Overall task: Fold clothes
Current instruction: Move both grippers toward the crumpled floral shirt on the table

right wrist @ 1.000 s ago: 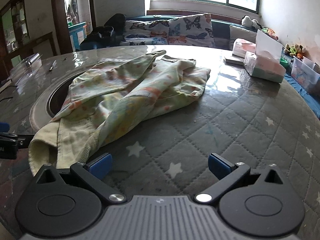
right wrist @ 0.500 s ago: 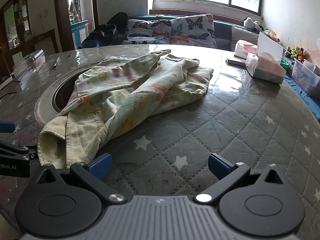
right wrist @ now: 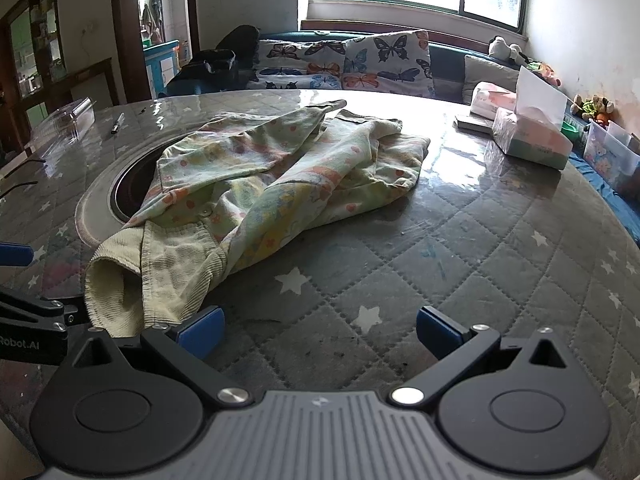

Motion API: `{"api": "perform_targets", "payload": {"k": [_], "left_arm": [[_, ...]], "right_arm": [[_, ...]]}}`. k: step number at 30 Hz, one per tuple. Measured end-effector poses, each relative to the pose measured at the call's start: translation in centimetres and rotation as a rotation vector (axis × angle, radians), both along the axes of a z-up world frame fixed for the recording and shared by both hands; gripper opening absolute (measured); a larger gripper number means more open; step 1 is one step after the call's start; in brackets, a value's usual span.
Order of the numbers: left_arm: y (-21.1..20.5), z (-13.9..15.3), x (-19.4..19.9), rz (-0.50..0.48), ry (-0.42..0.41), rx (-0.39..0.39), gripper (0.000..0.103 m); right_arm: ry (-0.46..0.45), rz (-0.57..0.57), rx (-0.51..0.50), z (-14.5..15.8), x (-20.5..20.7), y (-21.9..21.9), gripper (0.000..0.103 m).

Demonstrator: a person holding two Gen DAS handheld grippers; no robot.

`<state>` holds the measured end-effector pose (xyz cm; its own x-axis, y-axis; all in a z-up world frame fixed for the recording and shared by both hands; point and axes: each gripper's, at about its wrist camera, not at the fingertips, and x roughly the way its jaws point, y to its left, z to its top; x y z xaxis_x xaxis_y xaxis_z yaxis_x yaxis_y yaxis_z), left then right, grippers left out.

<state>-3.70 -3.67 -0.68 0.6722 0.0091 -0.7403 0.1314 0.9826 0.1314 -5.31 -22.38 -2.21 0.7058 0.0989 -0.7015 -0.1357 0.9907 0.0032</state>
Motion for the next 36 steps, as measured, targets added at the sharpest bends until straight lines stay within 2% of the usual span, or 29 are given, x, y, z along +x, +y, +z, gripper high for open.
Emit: {"api": "perform_targets", "payload": {"k": [36], "left_arm": [[0.6, 1.5, 1.2, 0.01, -0.018, 0.015, 0.103]], "right_arm": [[-0.038, 0.07, -0.043, 1.4, 1.3, 0.9, 0.103]]}}
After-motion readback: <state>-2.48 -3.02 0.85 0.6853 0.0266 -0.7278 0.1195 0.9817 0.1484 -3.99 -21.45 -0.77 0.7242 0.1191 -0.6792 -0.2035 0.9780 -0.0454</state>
